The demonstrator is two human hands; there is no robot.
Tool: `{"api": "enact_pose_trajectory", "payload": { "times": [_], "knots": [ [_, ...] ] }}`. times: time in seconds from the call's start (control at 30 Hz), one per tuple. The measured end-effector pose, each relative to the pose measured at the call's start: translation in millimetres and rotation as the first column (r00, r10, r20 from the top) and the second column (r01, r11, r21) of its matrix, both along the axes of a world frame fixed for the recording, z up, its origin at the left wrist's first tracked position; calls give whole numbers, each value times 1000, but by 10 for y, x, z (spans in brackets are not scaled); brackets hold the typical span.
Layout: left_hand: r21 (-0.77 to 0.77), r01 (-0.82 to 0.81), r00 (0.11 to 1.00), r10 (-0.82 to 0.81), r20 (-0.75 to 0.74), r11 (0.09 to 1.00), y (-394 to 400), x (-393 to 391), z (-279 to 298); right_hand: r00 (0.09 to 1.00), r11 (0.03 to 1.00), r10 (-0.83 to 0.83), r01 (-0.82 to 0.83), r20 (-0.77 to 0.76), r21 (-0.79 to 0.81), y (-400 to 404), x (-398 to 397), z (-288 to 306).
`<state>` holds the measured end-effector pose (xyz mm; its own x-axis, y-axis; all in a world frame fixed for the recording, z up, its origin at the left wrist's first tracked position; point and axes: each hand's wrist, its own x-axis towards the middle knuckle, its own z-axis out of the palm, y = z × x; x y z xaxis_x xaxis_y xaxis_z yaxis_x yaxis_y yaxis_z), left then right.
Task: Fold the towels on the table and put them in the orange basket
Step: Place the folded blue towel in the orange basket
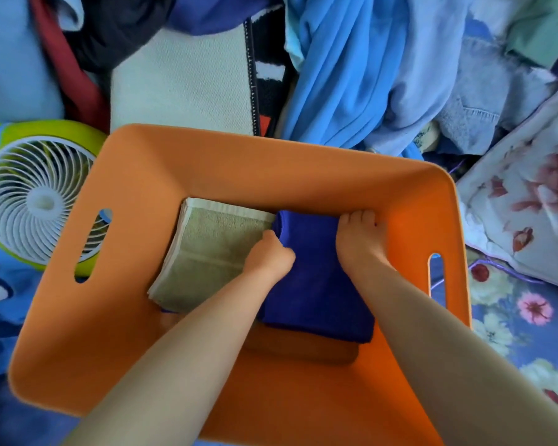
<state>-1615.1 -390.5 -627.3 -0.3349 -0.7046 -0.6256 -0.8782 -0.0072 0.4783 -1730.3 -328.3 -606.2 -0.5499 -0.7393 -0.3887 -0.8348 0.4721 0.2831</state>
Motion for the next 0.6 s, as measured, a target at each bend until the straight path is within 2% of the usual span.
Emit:
{"api": "enact_pose_trajectory", "payload": {
  "times": [0.13,0.2,0.3,0.37,0.4,0.43,0.47,0.5,0.53,0.6],
  "knots": [
    [-242,151,988,-147,37,958,128,28,-139,987,989,125,-132,-101,-63,105,96,-152],
    [-274,135,991,-127,45,952,174,30,-177,988,981,152,-154,-24,-118,126,129,-192],
    [-272,93,994,-72,84,958,233,13,-210,984,989,15,11,177,-147,257,224,-326],
    [-354,193,971,-126,204,915,247,53,-181,959,986,-70,109,273,-130,366,273,-421],
    [-464,334,929,-204,308,820,235,99,-180,952,983,-83,126,294,-130,414,281,-463],
    [-548,499,857,-291,424,671,225,153,-162,950,982,-82,128,302,-137,442,281,-492],
    [-618,621,783,-359,507,482,216,204,-146,950,981,-79,128,303,-145,467,277,-516],
    [-648,680,727,-428,536,343,199,246,-146,952,979,-77,129,297,-159,477,274,-529],
    [-674,681,708,-491,507,287,183,267,-139,954,975,-77,132,289,-177,485,280,-541],
    [-633,705,685,-540,490,320,165,295,-140,956,969,-81,141,282,-200,506,301,-557]
  ]
}}
